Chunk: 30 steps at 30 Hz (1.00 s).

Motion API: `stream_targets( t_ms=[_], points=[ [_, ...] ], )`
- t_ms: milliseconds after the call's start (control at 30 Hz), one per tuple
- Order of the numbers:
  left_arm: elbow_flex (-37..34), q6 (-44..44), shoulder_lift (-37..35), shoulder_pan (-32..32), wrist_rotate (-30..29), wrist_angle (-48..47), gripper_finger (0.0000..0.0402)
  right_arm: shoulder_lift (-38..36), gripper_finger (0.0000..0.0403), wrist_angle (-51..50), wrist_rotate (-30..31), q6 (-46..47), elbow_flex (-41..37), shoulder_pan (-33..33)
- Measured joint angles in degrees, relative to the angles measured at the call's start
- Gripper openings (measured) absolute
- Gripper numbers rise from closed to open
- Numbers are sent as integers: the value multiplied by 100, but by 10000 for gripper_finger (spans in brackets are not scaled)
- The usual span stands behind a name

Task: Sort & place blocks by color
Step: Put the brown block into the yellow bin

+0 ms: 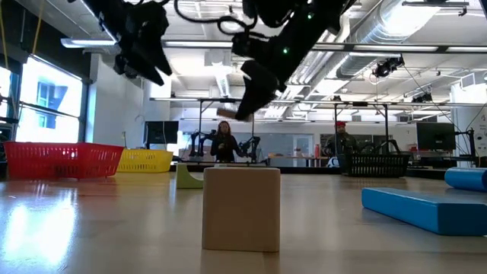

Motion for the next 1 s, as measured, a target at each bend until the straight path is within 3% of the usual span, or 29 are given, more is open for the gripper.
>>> stream_targets(
  t_ms=[200,533,1000],
  points=[
    [0,-269,0,0,-1,556,202,-77,100,533,564,-1010,0,91],
    [0,-584,0,-7,155,969,202,-77,100,1934,778,-2691,5,263],
    [0,-752,0,-71,414,1523,202,-77,100,2522,1302,-3049,5,232]
  ],
)
